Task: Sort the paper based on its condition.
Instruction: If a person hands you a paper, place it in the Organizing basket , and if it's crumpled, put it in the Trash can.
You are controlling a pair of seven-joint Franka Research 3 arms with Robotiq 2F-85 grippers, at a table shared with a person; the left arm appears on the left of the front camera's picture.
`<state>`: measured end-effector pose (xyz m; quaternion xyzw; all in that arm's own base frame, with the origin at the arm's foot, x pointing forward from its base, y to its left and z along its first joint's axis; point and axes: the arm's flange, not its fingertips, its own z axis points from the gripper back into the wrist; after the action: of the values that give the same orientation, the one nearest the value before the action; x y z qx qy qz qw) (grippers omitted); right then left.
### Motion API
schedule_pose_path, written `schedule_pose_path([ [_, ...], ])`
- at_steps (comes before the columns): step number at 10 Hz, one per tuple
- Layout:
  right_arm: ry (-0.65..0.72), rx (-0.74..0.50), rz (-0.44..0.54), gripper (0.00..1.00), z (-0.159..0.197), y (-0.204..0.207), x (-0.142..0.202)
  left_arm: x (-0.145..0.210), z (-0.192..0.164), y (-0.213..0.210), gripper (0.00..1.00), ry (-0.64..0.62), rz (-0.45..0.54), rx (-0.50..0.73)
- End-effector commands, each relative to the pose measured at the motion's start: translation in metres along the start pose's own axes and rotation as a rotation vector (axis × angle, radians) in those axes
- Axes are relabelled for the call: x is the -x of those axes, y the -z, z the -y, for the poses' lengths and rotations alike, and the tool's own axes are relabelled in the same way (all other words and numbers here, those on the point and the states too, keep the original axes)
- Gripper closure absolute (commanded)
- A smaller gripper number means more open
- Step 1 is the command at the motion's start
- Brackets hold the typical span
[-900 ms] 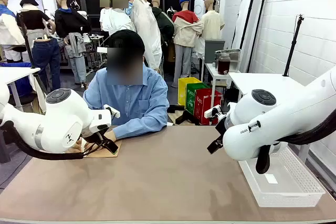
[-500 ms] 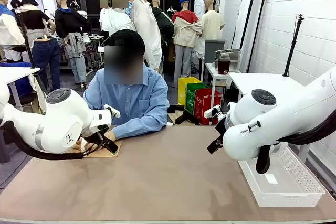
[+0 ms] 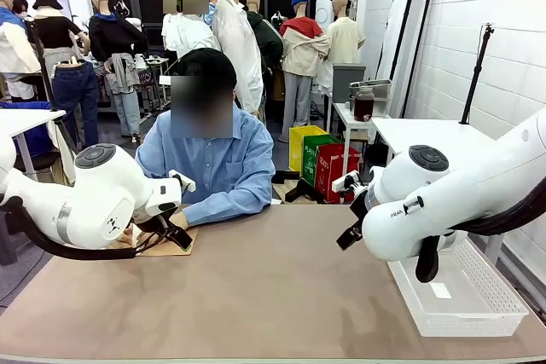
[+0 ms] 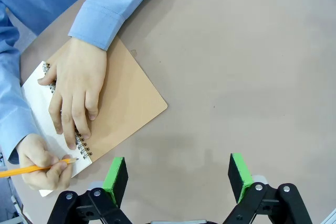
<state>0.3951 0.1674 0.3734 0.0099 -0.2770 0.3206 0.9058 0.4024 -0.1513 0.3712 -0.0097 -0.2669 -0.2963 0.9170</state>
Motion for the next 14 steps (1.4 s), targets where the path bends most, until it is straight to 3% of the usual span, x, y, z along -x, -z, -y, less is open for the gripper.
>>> schedule_pose_path([
  [1,0.0,0.0,0.0,0.0,0.0,0.0,0.0,0.0,-0.001,0.0,0.0,-0.002,0.0,0.0],
  [8,0.0,0.0,0.0,0.0,0.0,0.0,0.0,0.0,0.0,0.0,0.0,0.0,0.0,0.0],
  [14,-0.024,-0.066,0.07,0.0,0.012,-0.09,-0.029,-0.016,-0.003,-0.086,0.0,0.008,0.005,-0.036],
])
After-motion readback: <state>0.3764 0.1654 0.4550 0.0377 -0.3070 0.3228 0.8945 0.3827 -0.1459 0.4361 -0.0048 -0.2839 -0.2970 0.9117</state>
